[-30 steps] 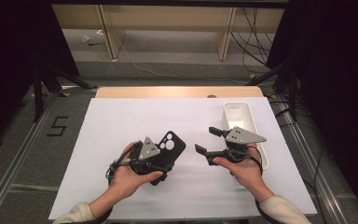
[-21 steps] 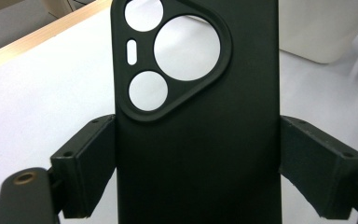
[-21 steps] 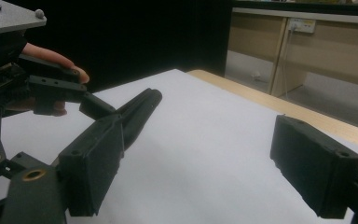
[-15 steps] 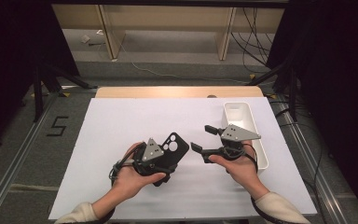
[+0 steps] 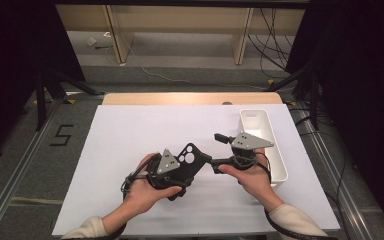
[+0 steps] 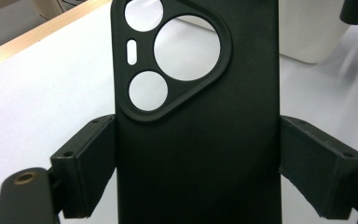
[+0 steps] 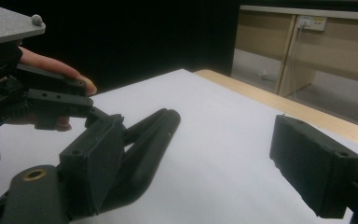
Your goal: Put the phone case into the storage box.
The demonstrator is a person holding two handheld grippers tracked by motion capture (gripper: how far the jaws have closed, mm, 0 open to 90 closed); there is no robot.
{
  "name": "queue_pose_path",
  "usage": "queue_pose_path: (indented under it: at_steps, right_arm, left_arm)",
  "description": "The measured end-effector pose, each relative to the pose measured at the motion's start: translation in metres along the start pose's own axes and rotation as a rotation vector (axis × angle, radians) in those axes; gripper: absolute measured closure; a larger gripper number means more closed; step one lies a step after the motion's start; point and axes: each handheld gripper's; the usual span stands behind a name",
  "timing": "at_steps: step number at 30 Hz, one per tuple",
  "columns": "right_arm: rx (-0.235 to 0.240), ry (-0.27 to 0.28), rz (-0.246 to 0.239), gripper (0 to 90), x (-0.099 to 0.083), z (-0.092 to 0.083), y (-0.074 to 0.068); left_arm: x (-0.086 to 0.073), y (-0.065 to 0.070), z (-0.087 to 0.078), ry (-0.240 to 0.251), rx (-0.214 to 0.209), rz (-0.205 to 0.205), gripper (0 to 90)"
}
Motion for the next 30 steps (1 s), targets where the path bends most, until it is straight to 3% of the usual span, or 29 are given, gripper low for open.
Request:
queue_pose_path:
  at_steps: [30]
  right_arm:
    - [0.031, -0.025, 0.027, 22.6, -0.001, 0.023, 0.002]
  left_arm:
    - [0.003, 0.008, 0.005, 0.004, -0.010, 0.015, 15.0]
Point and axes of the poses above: each handheld gripper's, and its own axes: z roughly forward along the jaws, x roughly out of its top, y roughly to its right, and after that the axes turned 14 degrees about x, right-handed
